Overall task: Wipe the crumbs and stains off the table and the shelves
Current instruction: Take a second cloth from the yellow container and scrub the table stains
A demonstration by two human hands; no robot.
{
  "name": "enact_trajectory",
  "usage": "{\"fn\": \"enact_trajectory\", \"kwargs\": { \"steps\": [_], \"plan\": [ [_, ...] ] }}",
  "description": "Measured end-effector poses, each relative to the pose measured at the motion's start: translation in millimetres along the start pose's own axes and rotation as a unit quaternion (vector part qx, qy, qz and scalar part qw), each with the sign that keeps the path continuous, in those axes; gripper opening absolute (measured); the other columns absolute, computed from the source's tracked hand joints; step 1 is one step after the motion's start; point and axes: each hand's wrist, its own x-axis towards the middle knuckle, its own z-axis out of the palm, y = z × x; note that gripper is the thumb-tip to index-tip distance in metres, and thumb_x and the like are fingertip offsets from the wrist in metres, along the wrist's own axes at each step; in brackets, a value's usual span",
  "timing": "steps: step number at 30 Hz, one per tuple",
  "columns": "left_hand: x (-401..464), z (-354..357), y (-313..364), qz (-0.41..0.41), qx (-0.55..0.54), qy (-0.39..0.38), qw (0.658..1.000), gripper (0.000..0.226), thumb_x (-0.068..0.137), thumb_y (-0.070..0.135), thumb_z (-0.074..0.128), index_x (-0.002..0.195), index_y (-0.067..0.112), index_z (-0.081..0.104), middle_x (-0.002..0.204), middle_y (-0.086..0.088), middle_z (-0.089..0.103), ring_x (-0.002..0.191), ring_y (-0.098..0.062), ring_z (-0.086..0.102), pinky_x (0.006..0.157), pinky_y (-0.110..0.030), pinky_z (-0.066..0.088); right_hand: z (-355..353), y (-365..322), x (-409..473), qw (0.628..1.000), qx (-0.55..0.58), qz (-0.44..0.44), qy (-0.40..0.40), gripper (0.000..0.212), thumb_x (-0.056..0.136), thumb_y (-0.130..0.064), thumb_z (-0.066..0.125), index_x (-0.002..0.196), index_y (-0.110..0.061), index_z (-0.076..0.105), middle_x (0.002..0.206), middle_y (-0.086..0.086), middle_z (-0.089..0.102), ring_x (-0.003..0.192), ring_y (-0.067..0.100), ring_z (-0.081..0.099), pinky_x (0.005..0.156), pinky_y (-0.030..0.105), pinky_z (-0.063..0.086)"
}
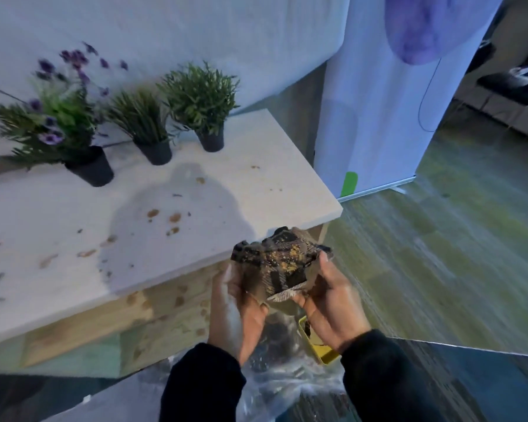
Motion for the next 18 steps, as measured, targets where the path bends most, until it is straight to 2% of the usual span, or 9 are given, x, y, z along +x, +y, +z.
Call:
{"fn": "enact_trajectory", "kwargs": {
  "steps": [2, 3, 5, 7, 9, 11, 14, 16, 18],
  "plan": [
    [-12.8, 8.1, 14.1, -0.003, 0.036, 0.016, 0.999, 0.058, 0.101, 0.057, 0.034, 0.143, 0.019, 0.049, 0.135, -0.003, 0.065, 0.117, -0.018, 0.065, 0.093, -0.044, 0.039, 14.0, 5.2, -8.9, 0.999, -0.039, -0.011, 0.014, 0.041, 0.103, -0.038, 0.047, 0.127, -0.006, 0.061, 0.117, 0.018, 0.072, 0.099, 0.028, 0.065, 0.080, 0.039, 0.053],
    [-16.5, 9.7, 22.9, -0.010, 0.041, 0.020, 0.999, 0.062, 0.099, 0.062, 0.034, 0.146, 0.023, 0.045, 0.135, -0.001, 0.065, 0.116, -0.016, 0.067, 0.095, -0.044, 0.038, 24.2, 7.3, -12.9, 0.999, -0.047, -0.019, 0.018, 0.036, 0.103, -0.035, 0.048, 0.115, -0.004, 0.063, 0.101, 0.014, 0.074, 0.088, 0.025, 0.065, 0.077, 0.039, 0.050],
    [-19.9, 8.9, 34.7, -0.039, 0.033, 0.042, 0.998, 0.070, 0.093, 0.068, 0.041, 0.149, 0.025, 0.041, 0.136, -0.009, 0.064, 0.119, -0.025, 0.066, 0.102, -0.047, 0.042, 41.0, 12.2, -20.3, 0.997, -0.057, -0.038, 0.027, 0.028, 0.097, -0.033, 0.053, 0.092, -0.006, 0.057, 0.076, 0.006, 0.062, 0.068, 0.018, 0.059, 0.071, 0.038, 0.046],
    [-20.8, 4.4, 46.1, -0.053, 0.025, 0.060, 0.996, 0.073, 0.092, 0.066, 0.044, 0.148, 0.021, 0.042, 0.133, -0.017, 0.064, 0.119, -0.031, 0.065, 0.103, -0.049, 0.045, 57.9, 16.6, -25.2, 0.995, -0.093, -0.039, 0.027, 0.033, 0.088, -0.039, 0.058, 0.089, -0.006, 0.056, 0.076, 0.007, 0.061, 0.074, 0.023, 0.058, 0.083, 0.044, 0.048],
    [-19.1, -1.7, 57.2, -0.054, 0.014, 0.073, 0.996, 0.064, 0.096, 0.058, 0.043, 0.143, 0.016, 0.047, 0.127, -0.020, 0.067, 0.114, -0.033, 0.067, 0.094, -0.046, 0.052, 70.3, 22.1, -25.6, 0.989, -0.143, -0.039, 0.023, 0.036, 0.084, -0.042, 0.062, 0.087, -0.007, 0.063, 0.081, 0.009, 0.070, 0.088, 0.029, 0.063, 0.103, 0.053, 0.044],
    [-19.6, -7.0, 68.4, -0.058, 0.004, 0.072, 0.996, 0.054, 0.098, 0.054, 0.041, 0.134, 0.015, 0.051, 0.123, -0.021, 0.069, 0.113, -0.035, 0.068, 0.093, -0.046, 0.052, 80.7, 28.4, -23.8, 0.982, -0.176, -0.048, 0.039, 0.046, 0.081, -0.053, 0.073, 0.095, -0.010, 0.070, 0.095, 0.011, 0.075, 0.101, 0.031, 0.066, 0.112, 0.056, 0.039],
    [-16.0, -13.3, 80.5, -0.066, -0.001, 0.072, 0.995, 0.038, 0.099, 0.049, 0.044, 0.117, 0.018, 0.055, 0.121, -0.021, 0.068, 0.112, -0.035, 0.067, 0.104, -0.049, 0.046, 88.0, 37.2, -19.9, 0.984, -0.153, -0.061, 0.073, 0.080, 0.082, -0.076, 0.060, 0.125, -0.009, 0.063, 0.118, 0.013, 0.073, 0.116, 0.030, 0.064, 0.112, 0.054, 0.040],
    [-10.9, -15.8, 84.5, -0.074, -0.025, 0.078, 0.994, 0.036, 0.100, 0.046, 0.046, 0.115, 0.015, 0.056, 0.122, -0.023, 0.067, 0.113, -0.038, 0.066, 0.107, -0.051, 0.044, 92.7, 39.3, -24.7, 0.990, -0.103, -0.058, 0.075, 0.074, 0.089, -0.071, 0.044, 0.122, -0.009, 0.064, 0.112, 0.013, 0.074, 0.112, 0.032, 0.064, 0.106, 0.050, 0.045],
    [-5.5, -16.8, 86.9, -0.087, -0.065, 0.060, 0.992, 0.048, 0.099, 0.048, 0.047, 0.128, 0.011, 0.054, 0.128, -0.026, 0.064, 0.119, -0.042, 0.062, 0.109, -0.055, 0.042, 88.6, 44.7, -28.3, 0.991, -0.087, -0.060, 0.078, 0.053, 0.094, -0.055, 0.045, 0.107, -0.009, 0.067, 0.096, 0.008, 0.076, 0.106, 0.034, 0.062, 0.099, 0.046, 0.046]
  ]
}}
